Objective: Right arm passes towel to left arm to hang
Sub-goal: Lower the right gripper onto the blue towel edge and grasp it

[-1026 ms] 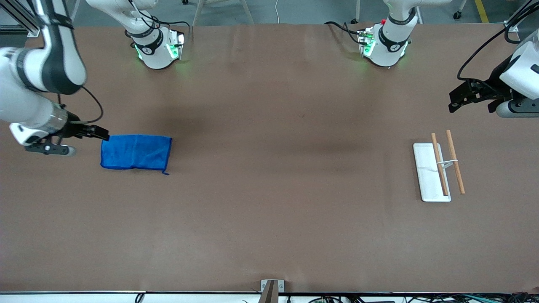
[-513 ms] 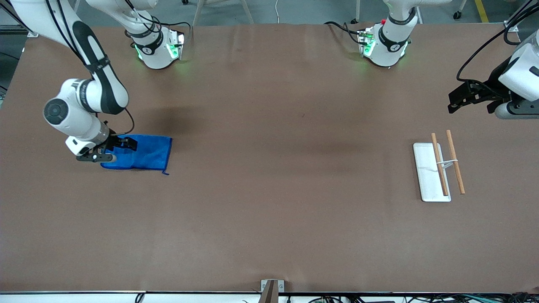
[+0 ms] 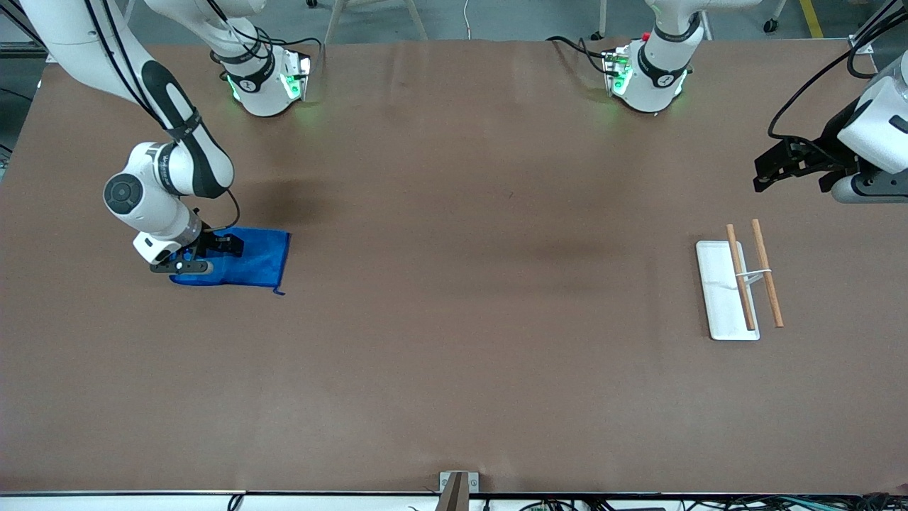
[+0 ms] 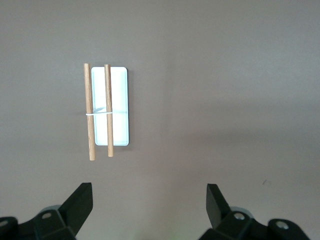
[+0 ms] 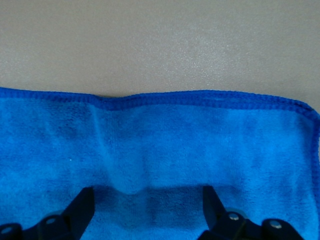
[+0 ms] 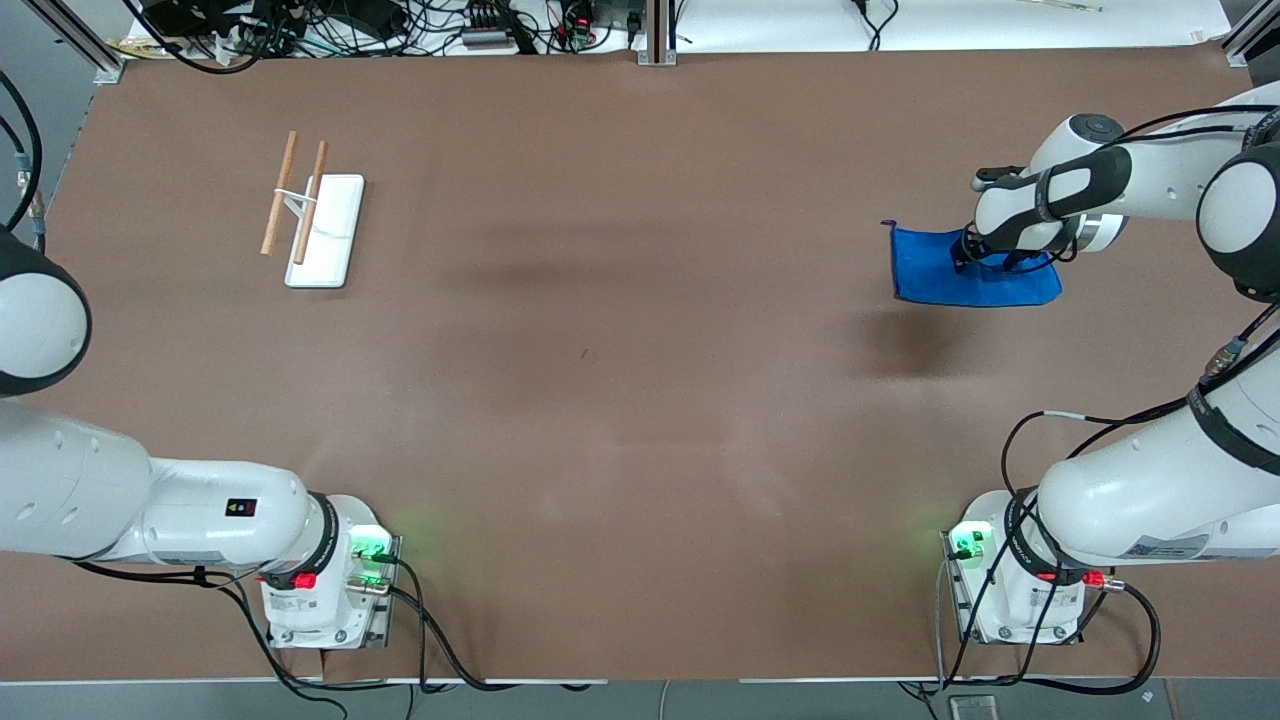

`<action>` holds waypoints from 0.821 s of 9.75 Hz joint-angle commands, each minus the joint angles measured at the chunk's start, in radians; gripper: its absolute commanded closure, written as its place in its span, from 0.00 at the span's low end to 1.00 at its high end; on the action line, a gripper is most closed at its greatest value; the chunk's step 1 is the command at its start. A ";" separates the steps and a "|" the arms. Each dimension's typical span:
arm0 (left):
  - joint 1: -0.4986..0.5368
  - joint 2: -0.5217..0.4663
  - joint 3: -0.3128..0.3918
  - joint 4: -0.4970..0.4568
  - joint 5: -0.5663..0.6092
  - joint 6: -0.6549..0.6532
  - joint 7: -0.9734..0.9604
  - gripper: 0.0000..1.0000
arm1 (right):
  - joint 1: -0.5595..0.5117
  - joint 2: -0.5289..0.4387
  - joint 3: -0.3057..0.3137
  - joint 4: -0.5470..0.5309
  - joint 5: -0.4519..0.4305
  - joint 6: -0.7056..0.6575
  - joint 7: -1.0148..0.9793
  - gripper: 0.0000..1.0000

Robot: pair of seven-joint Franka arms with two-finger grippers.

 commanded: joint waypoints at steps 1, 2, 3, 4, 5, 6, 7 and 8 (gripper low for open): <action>0.004 0.018 -0.005 -0.006 0.006 -0.014 0.012 0.00 | 0.000 -0.012 0.013 -0.014 0.004 0.002 -0.016 0.70; 0.003 0.021 -0.005 -0.004 0.006 -0.014 0.010 0.00 | -0.001 -0.012 0.013 -0.014 0.004 0.002 -0.016 0.91; 0.006 0.021 -0.005 -0.002 0.006 -0.013 0.010 0.00 | -0.007 -0.012 0.015 -0.013 0.007 0.004 -0.011 0.98; 0.004 0.021 -0.005 -0.001 0.007 -0.013 0.012 0.00 | -0.009 -0.013 0.016 -0.008 0.009 -0.001 -0.005 0.99; 0.003 0.021 -0.007 -0.002 0.006 -0.013 0.012 0.00 | -0.004 -0.023 0.018 -0.004 0.009 -0.021 -0.004 0.99; 0.003 0.021 -0.007 -0.002 0.006 -0.013 0.021 0.00 | -0.004 -0.056 0.028 0.021 0.010 -0.103 -0.002 0.99; 0.001 0.021 -0.007 -0.005 0.006 -0.014 0.024 0.00 | 0.002 -0.105 0.031 0.068 0.036 -0.193 0.000 0.99; 0.001 0.021 -0.007 -0.005 0.006 -0.013 0.024 0.00 | 0.002 -0.154 0.039 0.105 0.103 -0.285 0.001 0.99</action>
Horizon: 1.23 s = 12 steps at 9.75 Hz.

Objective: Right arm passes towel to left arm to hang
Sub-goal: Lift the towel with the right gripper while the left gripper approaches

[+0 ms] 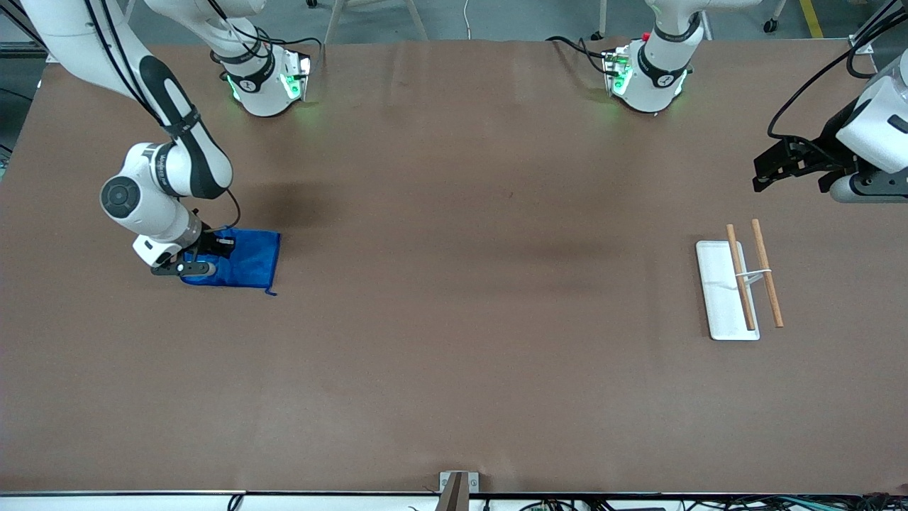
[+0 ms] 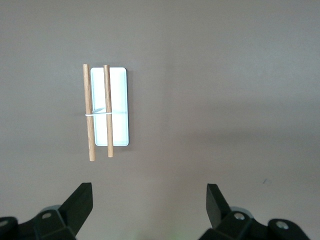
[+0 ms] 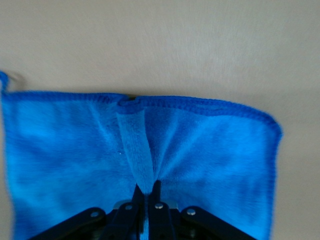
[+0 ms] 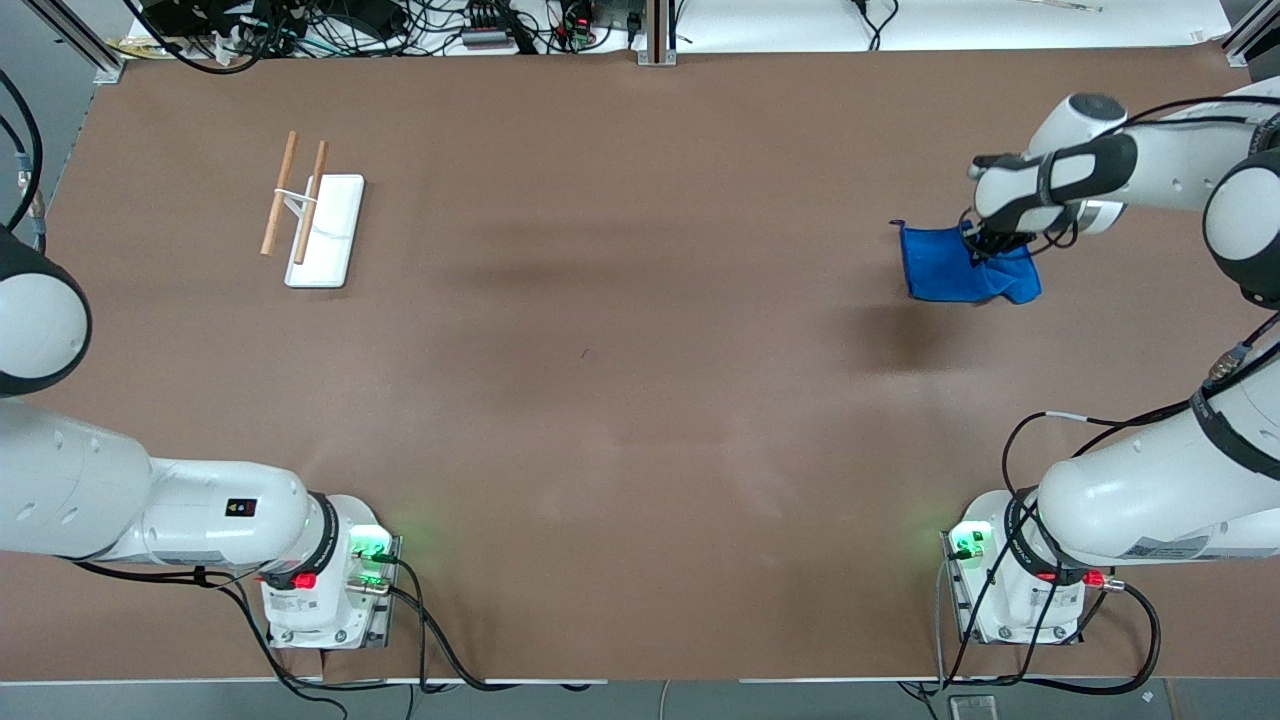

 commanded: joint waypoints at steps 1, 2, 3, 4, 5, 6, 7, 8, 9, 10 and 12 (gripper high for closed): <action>-0.004 0.020 -0.006 -0.004 0.006 -0.013 0.017 0.00 | 0.001 -0.127 0.034 0.100 0.117 -0.230 0.004 0.99; -0.004 0.020 -0.006 -0.003 0.007 -0.007 0.017 0.00 | 0.002 -0.127 0.059 0.224 0.158 -0.386 0.024 0.99; -0.003 0.020 -0.006 -0.003 0.007 0.005 0.017 0.00 | 0.001 -0.121 0.094 0.339 0.163 -0.529 0.064 0.99; -0.006 0.020 -0.008 -0.003 0.007 0.013 0.017 0.00 | 0.002 -0.118 0.140 0.403 0.174 -0.597 0.073 0.99; -0.010 0.020 -0.009 -0.003 0.007 0.013 0.015 0.00 | 0.001 -0.120 0.200 0.424 0.223 -0.607 0.078 0.99; -0.007 0.020 -0.009 -0.003 0.006 0.010 0.009 0.00 | 0.002 -0.120 0.250 0.447 0.322 -0.601 0.078 0.99; -0.009 0.022 -0.011 -0.006 0.001 0.010 0.010 0.00 | 0.004 -0.112 0.316 0.477 0.458 -0.583 0.083 0.99; -0.004 0.026 -0.011 -0.006 -0.011 0.012 0.001 0.00 | 0.017 -0.092 0.373 0.500 0.581 -0.537 0.084 1.00; 0.005 0.025 -0.011 -0.016 -0.066 0.012 0.015 0.00 | 0.025 -0.076 0.442 0.507 0.685 -0.447 0.086 1.00; 0.003 0.025 -0.011 -0.029 -0.129 0.013 0.017 0.00 | 0.031 -0.051 0.529 0.523 0.755 -0.344 0.086 1.00; -0.006 0.020 -0.012 -0.070 -0.279 0.009 0.018 0.00 | 0.030 0.047 0.690 0.585 0.809 -0.184 0.087 1.00</action>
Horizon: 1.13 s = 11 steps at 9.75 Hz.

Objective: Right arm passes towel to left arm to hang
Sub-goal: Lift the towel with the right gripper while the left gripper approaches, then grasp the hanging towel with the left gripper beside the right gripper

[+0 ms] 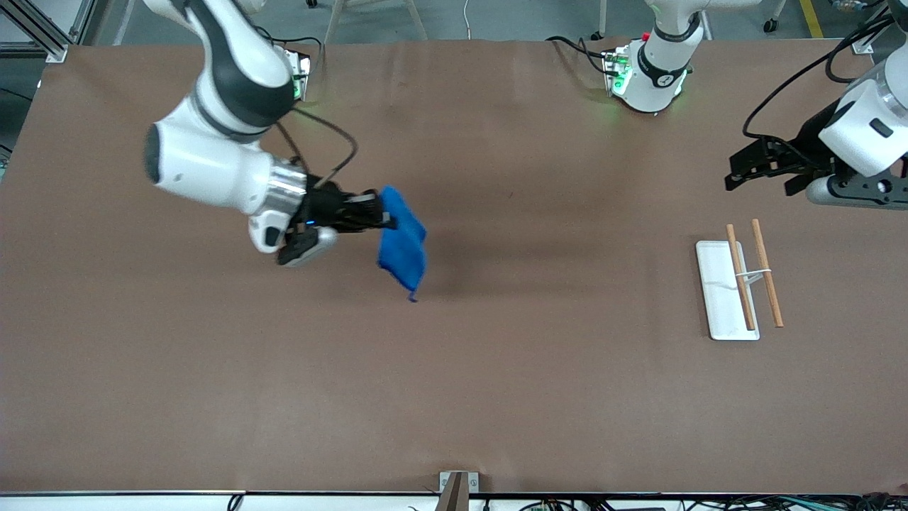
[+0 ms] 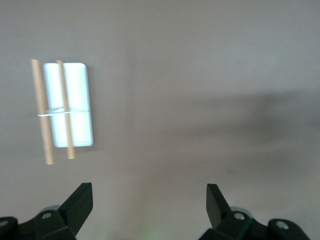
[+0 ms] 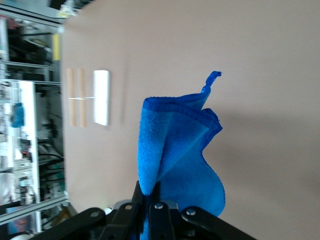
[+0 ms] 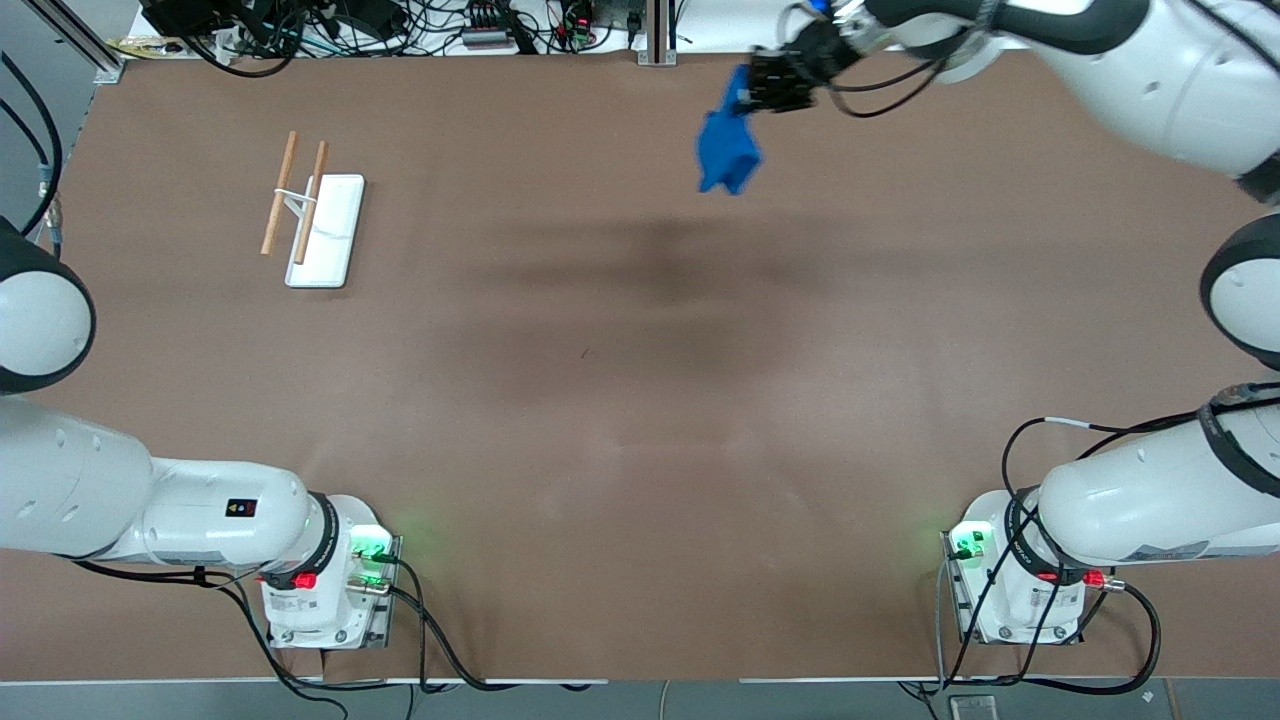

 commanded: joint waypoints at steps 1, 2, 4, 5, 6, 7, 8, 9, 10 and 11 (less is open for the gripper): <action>0.000 0.001 -0.002 -0.094 -0.189 0.002 0.035 0.00 | -0.012 0.134 0.143 0.115 0.111 0.075 0.010 1.00; -0.001 -0.003 -0.002 -0.127 -0.247 0.002 0.090 0.00 | -0.006 0.171 0.183 0.153 0.187 0.079 0.000 1.00; 0.006 0.006 0.003 -0.209 -0.427 0.002 0.223 0.00 | 0.002 0.206 0.259 0.207 0.321 0.076 -0.001 1.00; 0.014 0.007 0.012 -0.268 -0.530 0.002 0.303 0.00 | 0.002 0.206 0.273 0.207 0.404 0.073 0.002 1.00; 0.018 0.001 0.035 -0.339 -0.636 0.003 0.372 0.00 | 0.004 0.208 0.291 0.207 0.537 0.069 -0.001 1.00; 0.019 0.000 0.039 -0.383 -0.695 0.003 0.405 0.01 | 0.014 0.208 0.300 0.207 0.629 0.070 -0.004 0.99; 0.020 -0.005 0.040 -0.433 -0.750 0.005 0.458 0.05 | 0.022 0.208 0.305 0.207 0.647 0.072 -0.021 0.99; 0.019 -0.003 0.041 -0.468 -0.822 0.005 0.504 0.06 | 0.024 0.208 0.305 0.209 0.677 0.072 -0.033 0.99; 0.017 -0.002 0.040 -0.496 -0.859 0.006 0.525 0.10 | 0.040 0.208 0.305 0.231 0.746 0.073 -0.082 0.99; 0.019 -0.003 0.040 -0.525 -0.911 0.006 0.573 0.12 | 0.054 0.223 0.305 0.236 0.839 0.076 -0.164 0.99</action>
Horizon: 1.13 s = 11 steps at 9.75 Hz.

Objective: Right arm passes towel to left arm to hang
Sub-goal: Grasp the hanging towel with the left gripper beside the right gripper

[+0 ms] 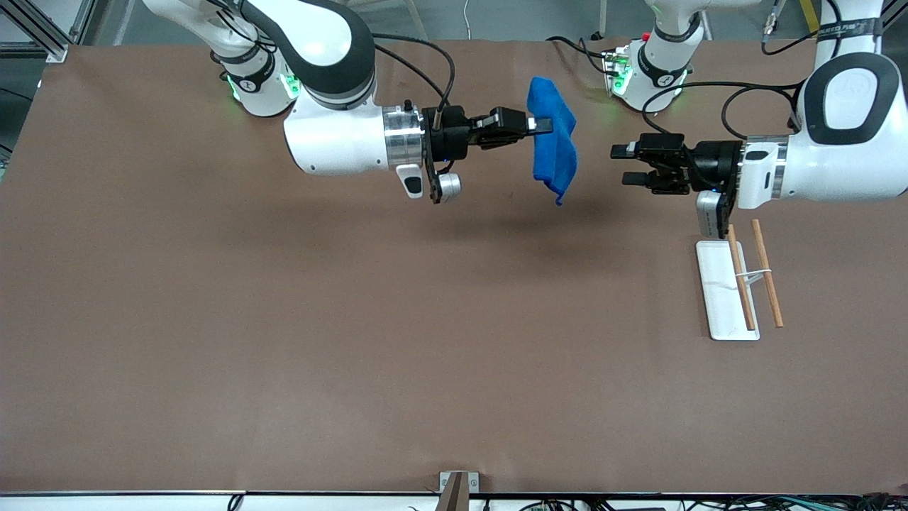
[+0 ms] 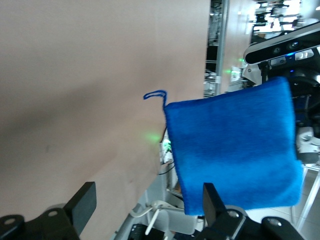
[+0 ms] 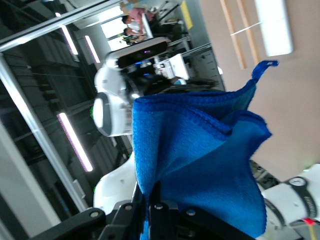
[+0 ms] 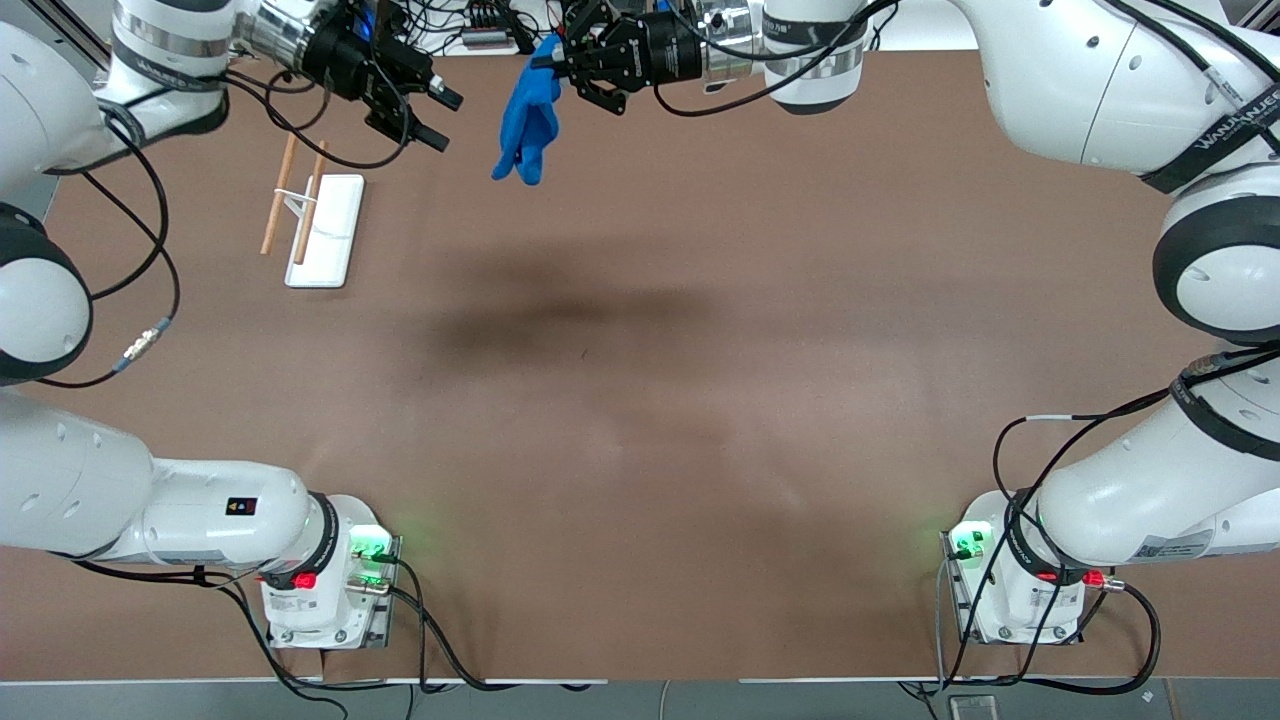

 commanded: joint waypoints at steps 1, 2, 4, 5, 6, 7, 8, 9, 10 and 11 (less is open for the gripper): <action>0.001 -0.012 0.001 -0.098 -0.089 0.010 0.110 0.12 | 0.025 0.040 0.013 0.028 0.152 0.005 -0.167 0.99; 0.001 -0.017 0.001 -0.125 -0.109 0.008 0.137 0.12 | 0.031 0.053 0.012 0.029 0.171 0.007 -0.189 0.99; 0.002 -0.034 0.001 -0.188 -0.177 0.005 0.200 0.13 | 0.046 0.073 0.012 0.052 0.173 0.011 -0.188 0.99; 0.002 -0.037 0.003 -0.206 -0.215 0.005 0.202 0.14 | 0.049 0.083 0.012 0.061 0.173 0.027 -0.189 0.99; 0.001 -0.035 0.001 -0.214 -0.246 0.005 0.204 0.14 | 0.055 0.090 0.012 0.071 0.171 0.036 -0.189 0.99; 0.001 -0.038 0.001 -0.220 -0.247 0.005 0.204 0.14 | 0.060 0.092 0.012 0.075 0.171 0.037 -0.189 0.99; 0.001 -0.035 0.001 -0.220 -0.255 0.003 0.204 0.15 | 0.063 0.093 0.012 0.075 0.171 0.037 -0.189 0.99; 0.001 -0.032 0.001 -0.220 -0.286 0.003 0.204 0.15 | 0.065 0.093 0.012 0.075 0.171 0.039 -0.189 0.99; 0.001 -0.029 0.001 -0.220 -0.321 0.005 0.204 0.15 | 0.066 0.093 0.012 0.075 0.173 0.053 -0.189 0.99; 0.001 -0.027 0.001 -0.225 -0.356 0.003 0.204 0.15 | 0.072 0.095 0.012 0.077 0.171 0.080 -0.186 0.99</action>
